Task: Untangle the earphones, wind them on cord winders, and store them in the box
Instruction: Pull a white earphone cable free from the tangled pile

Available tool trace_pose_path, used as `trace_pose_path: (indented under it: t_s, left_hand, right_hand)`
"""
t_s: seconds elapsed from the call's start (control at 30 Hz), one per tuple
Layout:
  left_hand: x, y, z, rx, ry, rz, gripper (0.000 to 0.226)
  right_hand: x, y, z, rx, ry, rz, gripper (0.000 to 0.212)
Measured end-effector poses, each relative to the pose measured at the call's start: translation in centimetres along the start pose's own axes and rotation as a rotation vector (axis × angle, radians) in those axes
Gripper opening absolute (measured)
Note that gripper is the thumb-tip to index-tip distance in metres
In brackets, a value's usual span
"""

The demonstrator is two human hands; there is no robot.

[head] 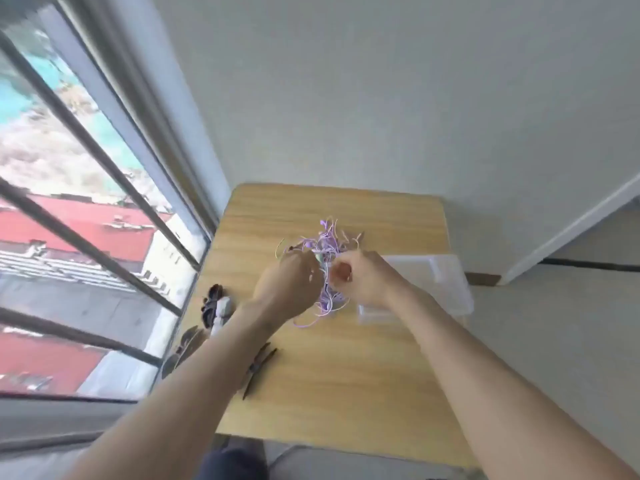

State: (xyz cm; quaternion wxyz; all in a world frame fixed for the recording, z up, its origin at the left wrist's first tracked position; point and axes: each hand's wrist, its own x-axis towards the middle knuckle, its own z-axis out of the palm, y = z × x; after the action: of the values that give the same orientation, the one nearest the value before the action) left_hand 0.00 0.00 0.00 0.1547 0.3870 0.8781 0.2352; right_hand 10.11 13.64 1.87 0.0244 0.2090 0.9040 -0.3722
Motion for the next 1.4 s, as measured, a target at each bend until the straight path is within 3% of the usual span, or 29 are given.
trace_pose_path:
  t_s: [0.03,0.1,0.2,0.27,0.37,0.47,0.63,0.73,0.83,0.9,1.0,1.1,1.27,1.4]
  left_hand:
    - [-0.5,-1.3,1.8,0.059,-0.033,-0.008,0.026]
    - [-1.2,-3.9,5.4,0.144,-0.027,0.008,0.028]
    - [-2.0,-6.5,9.8,0.146,0.056,0.095,0.034]
    - [-1.9,-7.2,11.6,0.103,0.129,0.133,0.035]
    - [-1.9,-7.7,12.6,0.066,0.190,0.127,0.036]
    - [-3.1,-8.3,12.5,0.024,0.138,0.131,0.034]
    - [-5.8,-8.3,12.2,0.058,0.046,0.081,0.029]
    - [-6.6,-8.2,12.6,0.070,0.056,0.062,0.028]
    - [-7.2,-8.7,12.5,0.053,0.171,0.073,0.023]
    - [-7.7,-9.1,12.2,-0.080,0.295,0.151,0.012]
    - [-8.6,-8.9,11.4,-0.363,0.458,0.231,0.014]
    - [-9.5,-8.5,10.5,-0.598,0.579,0.141,0.012]
    - [-9.1,-8.2,9.1,-1.170,0.502,-0.081,0.013]
    - [-7.8,-8.4,9.1,-1.304,0.481,-0.245,0.028]
  right_hand:
    - [0.3,1.0,1.9,-0.096,-0.034,0.003,0.008]
    - [0.8,2.3,5.0,-0.335,0.119,-0.053,0.008]
    - [0.3,3.4,8.4,-0.400,0.421,-0.208,0.004]
    - [0.0,4.1,10.7,-0.374,0.537,-0.315,0.011]
    - [-0.8,5.5,14.0,-0.262,0.478,-0.342,0.038]
    - [-1.8,7.0,16.5,-0.339,0.397,-0.235,0.057]
    - [-2.0,8.1,17.6,-0.250,0.459,-0.118,0.017]
    - [-2.5,8.0,18.0,-0.270,0.415,-0.113,0.013]
    - [-3.9,7.4,18.5,-0.200,0.386,-0.123,0.016]
    - [-5.1,6.9,18.2,-0.107,0.510,-0.203,0.012]
    - [-6.6,6.8,17.2,-0.059,0.696,-0.301,0.007]
    - [-7.3,7.9,16.9,-0.021,0.769,-0.252,0.009]
    - [-8.2,10.7,17.6,0.055,0.847,-0.169,0.013]
    - [-7.8,10.9,16.6,0.086,0.836,-0.145,0.016]
